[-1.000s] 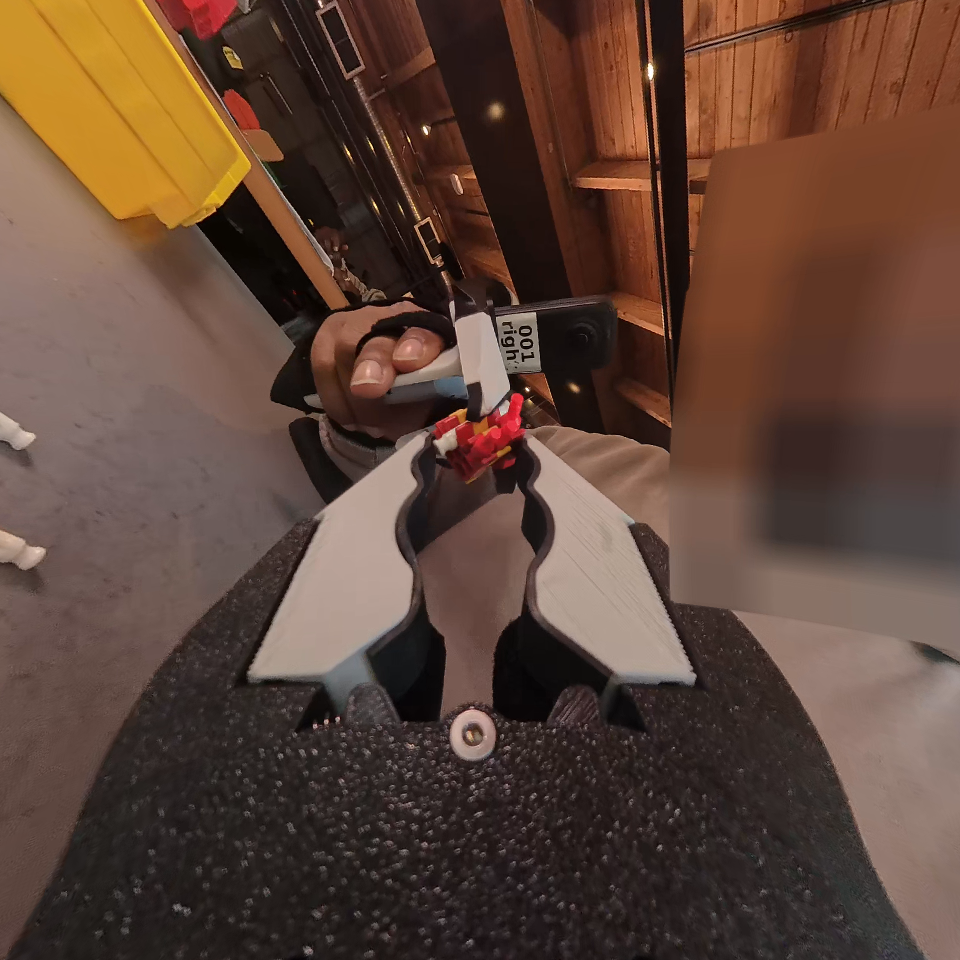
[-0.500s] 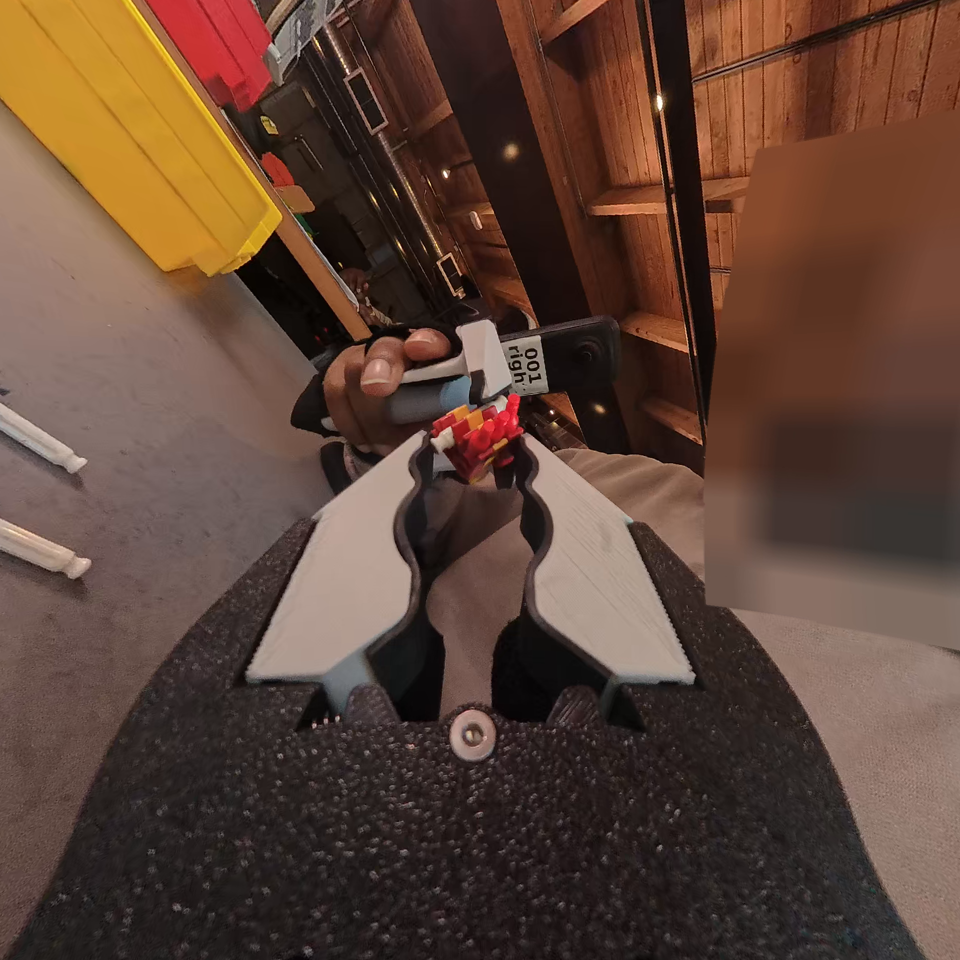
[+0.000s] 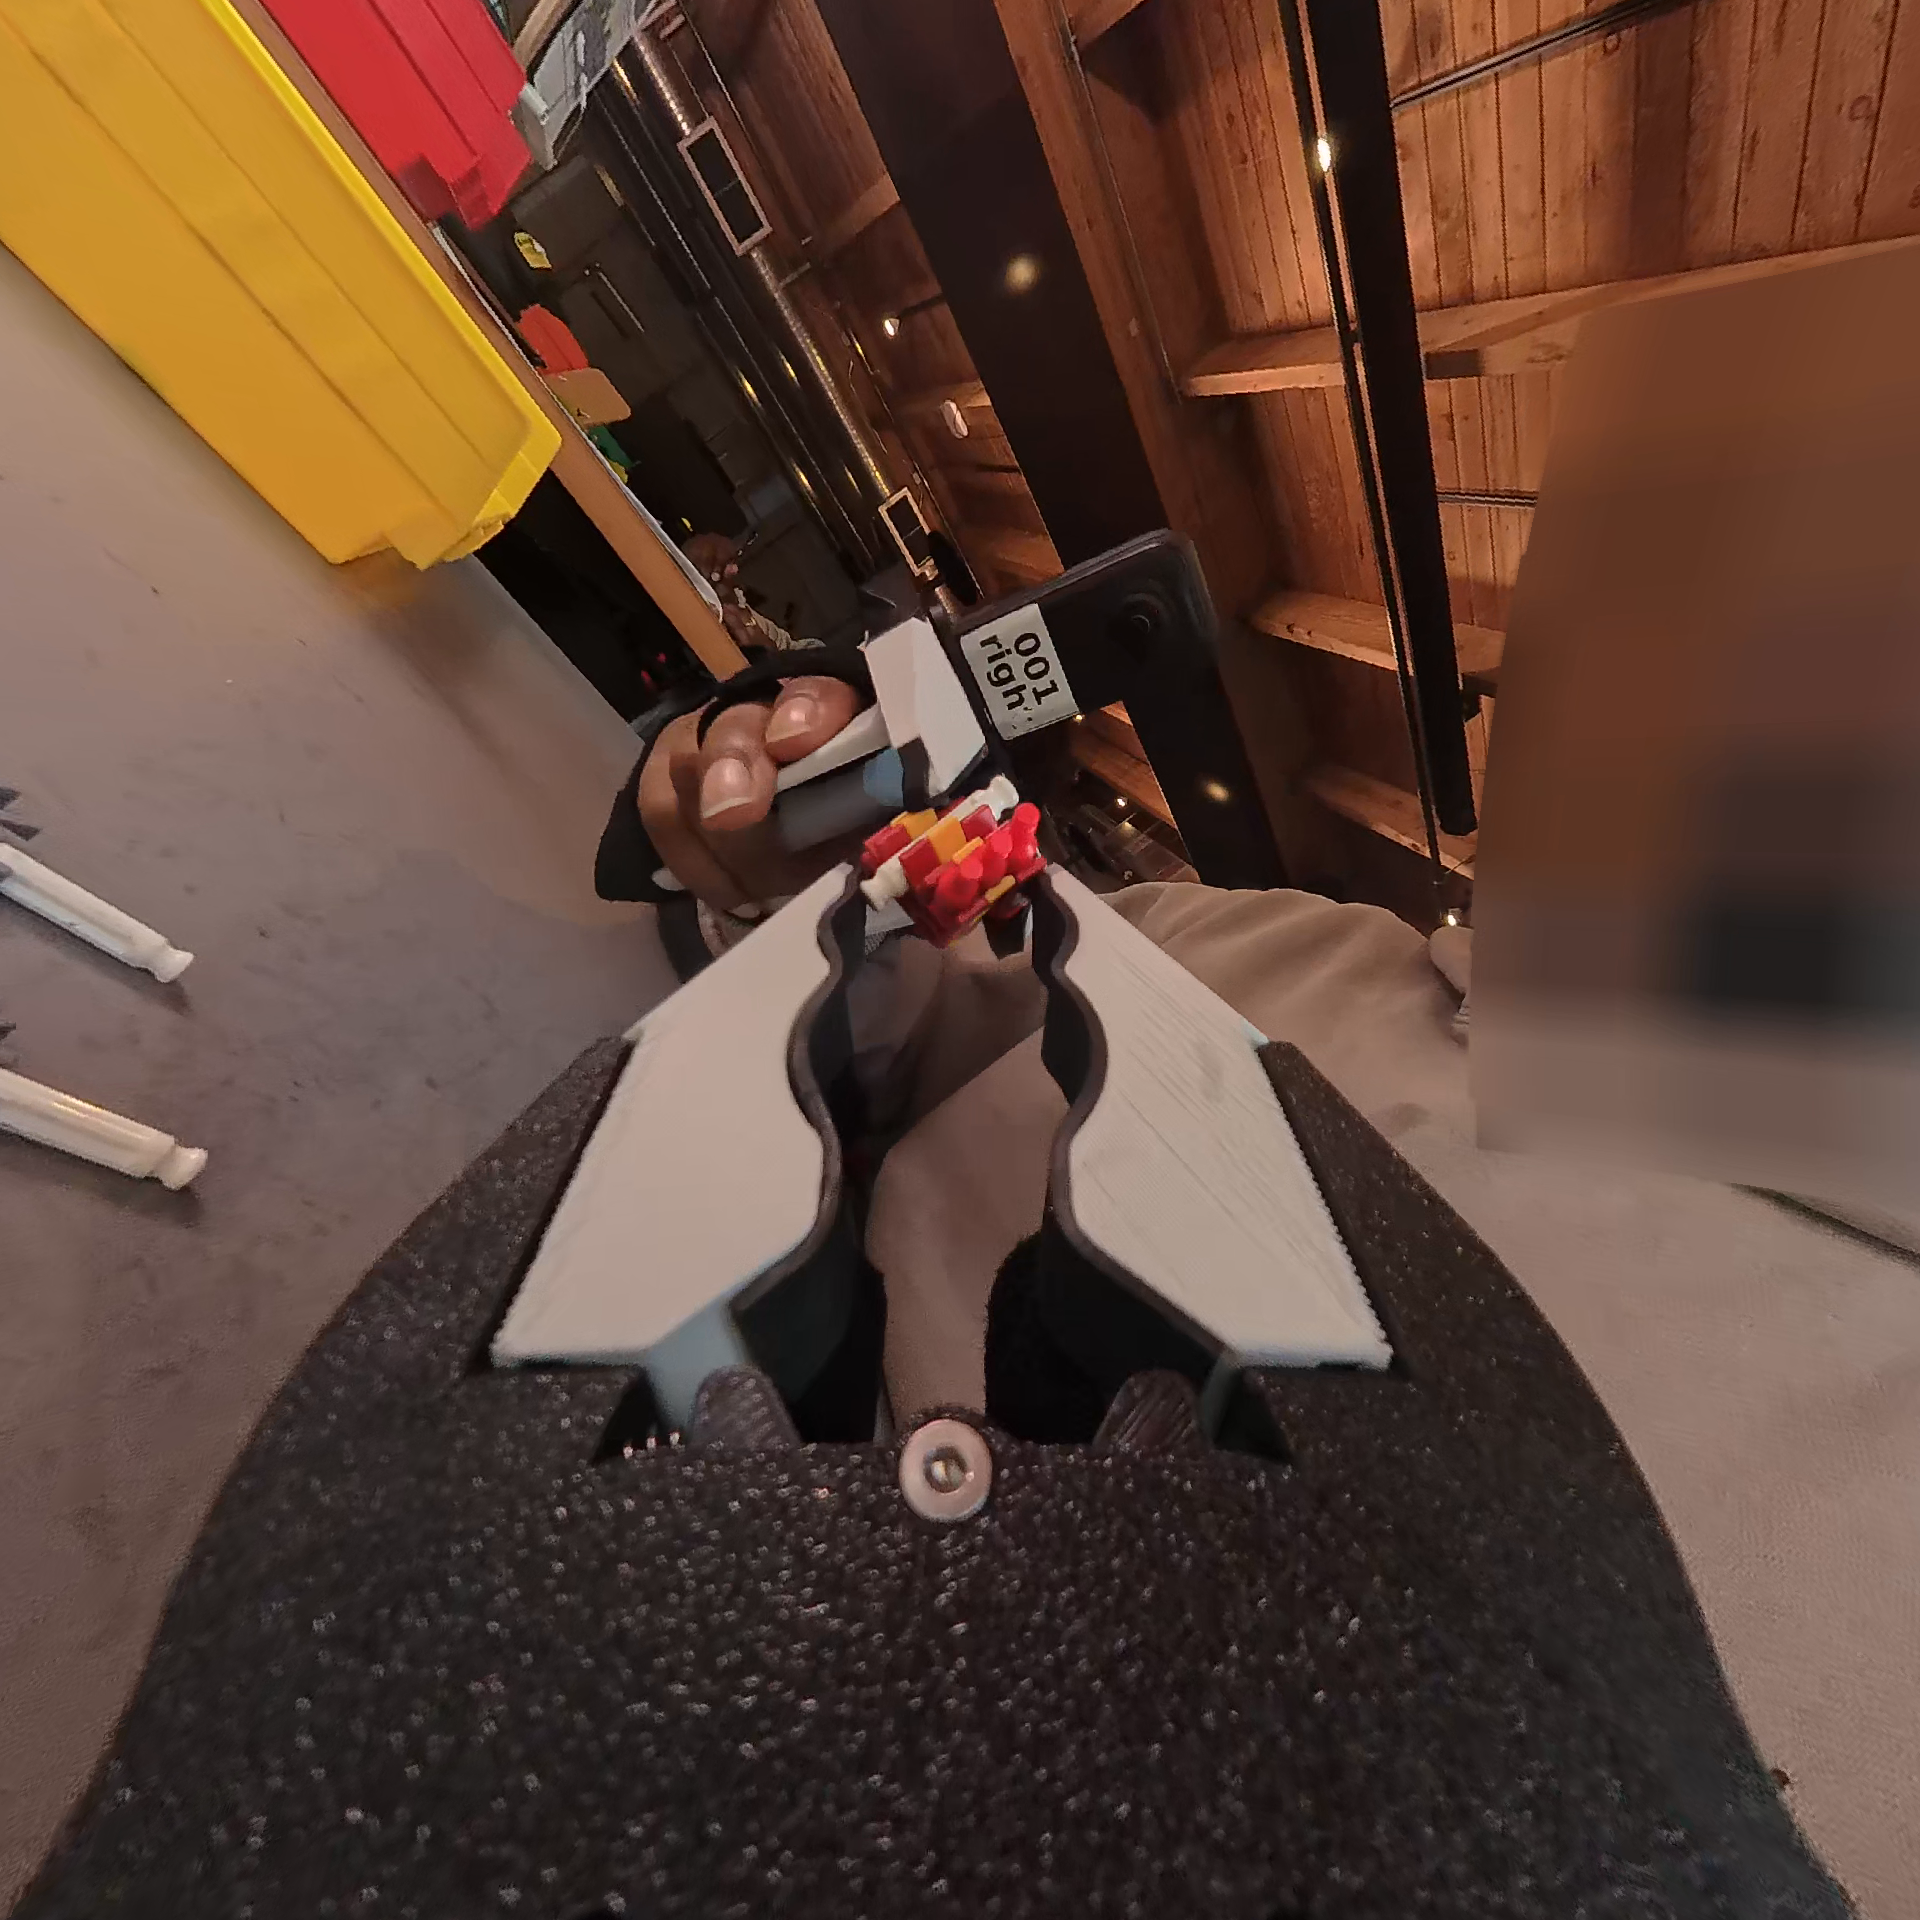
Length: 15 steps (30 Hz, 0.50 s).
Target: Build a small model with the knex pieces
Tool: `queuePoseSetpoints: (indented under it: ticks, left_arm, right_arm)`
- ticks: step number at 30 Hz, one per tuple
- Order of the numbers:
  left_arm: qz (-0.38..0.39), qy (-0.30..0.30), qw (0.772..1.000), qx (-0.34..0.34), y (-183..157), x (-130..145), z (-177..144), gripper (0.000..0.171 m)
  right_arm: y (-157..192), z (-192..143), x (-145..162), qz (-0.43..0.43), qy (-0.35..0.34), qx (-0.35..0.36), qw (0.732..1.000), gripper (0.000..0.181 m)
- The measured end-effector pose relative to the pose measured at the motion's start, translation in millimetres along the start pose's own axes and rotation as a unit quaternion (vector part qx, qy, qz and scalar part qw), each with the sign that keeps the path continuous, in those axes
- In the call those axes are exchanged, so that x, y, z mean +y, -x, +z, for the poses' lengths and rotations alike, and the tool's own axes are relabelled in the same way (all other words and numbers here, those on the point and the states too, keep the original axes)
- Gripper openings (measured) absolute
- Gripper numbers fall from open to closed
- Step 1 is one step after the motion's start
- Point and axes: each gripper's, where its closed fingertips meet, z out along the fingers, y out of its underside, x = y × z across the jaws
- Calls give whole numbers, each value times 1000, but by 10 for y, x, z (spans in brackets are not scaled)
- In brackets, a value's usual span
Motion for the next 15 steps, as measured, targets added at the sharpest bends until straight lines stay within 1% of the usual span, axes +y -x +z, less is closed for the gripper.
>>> queuePoseSetpoints:
  ticks: [4, 12, 15]
  left_arm:
    - [7, 2, 1000, 10, -42, -27, 4, 32]
    - [60, 18, 996, -68, 24, -61, -25, 32]
    - [64, 16, 995, -72, 25, -71, -48, 33]
  right_arm:
    - [-4, 5, -62, 0, -27, 3, 1000, 22]
    - [-28, 22, -22, -40, -16, 25, 999, 21]
    - [-37, 33, -22, -53, -14, 32, 998, 21]
